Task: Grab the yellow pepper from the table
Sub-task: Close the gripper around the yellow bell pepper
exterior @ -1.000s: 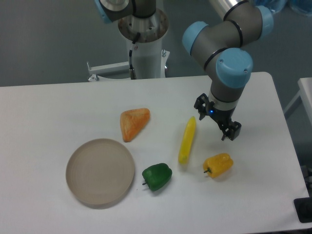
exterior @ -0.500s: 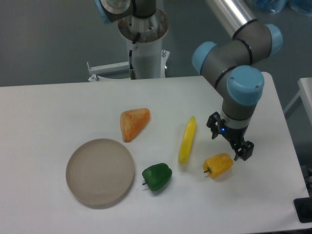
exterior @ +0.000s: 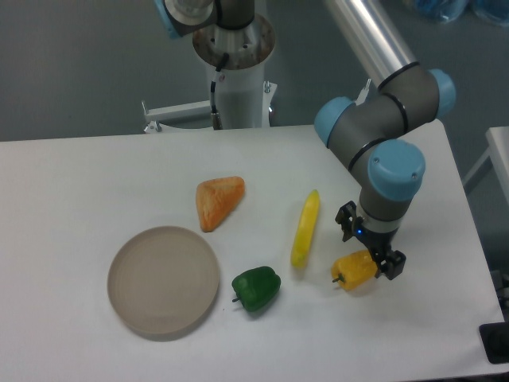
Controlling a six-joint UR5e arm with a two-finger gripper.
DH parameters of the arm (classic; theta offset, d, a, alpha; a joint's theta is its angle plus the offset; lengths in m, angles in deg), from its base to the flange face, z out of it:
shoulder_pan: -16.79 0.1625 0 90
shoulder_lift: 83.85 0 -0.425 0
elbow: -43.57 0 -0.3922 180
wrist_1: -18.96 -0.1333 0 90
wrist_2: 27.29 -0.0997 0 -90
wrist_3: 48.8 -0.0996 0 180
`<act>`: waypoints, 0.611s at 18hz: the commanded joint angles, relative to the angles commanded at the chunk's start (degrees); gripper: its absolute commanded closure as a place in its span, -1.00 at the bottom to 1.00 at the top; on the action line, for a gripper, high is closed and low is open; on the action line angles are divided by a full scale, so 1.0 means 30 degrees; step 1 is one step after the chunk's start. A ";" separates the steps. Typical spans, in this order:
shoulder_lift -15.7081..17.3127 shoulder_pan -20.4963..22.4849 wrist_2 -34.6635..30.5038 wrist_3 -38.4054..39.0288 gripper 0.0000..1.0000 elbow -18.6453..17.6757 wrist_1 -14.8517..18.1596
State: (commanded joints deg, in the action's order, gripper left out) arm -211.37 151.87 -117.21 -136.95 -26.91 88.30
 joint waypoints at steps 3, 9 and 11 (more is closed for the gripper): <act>-0.0059 0.0000 0.0000 -0.0265 -1.00 -0.0206 0.0000; -0.0352 -0.0058 0.0000 -0.0236 -1.00 -0.0235 -0.0498; -0.0469 -0.0088 0.0000 -0.0207 -1.00 -0.0206 -0.0527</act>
State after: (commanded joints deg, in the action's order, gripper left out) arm -212.78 151.61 -117.21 -137.57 -27.53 86.72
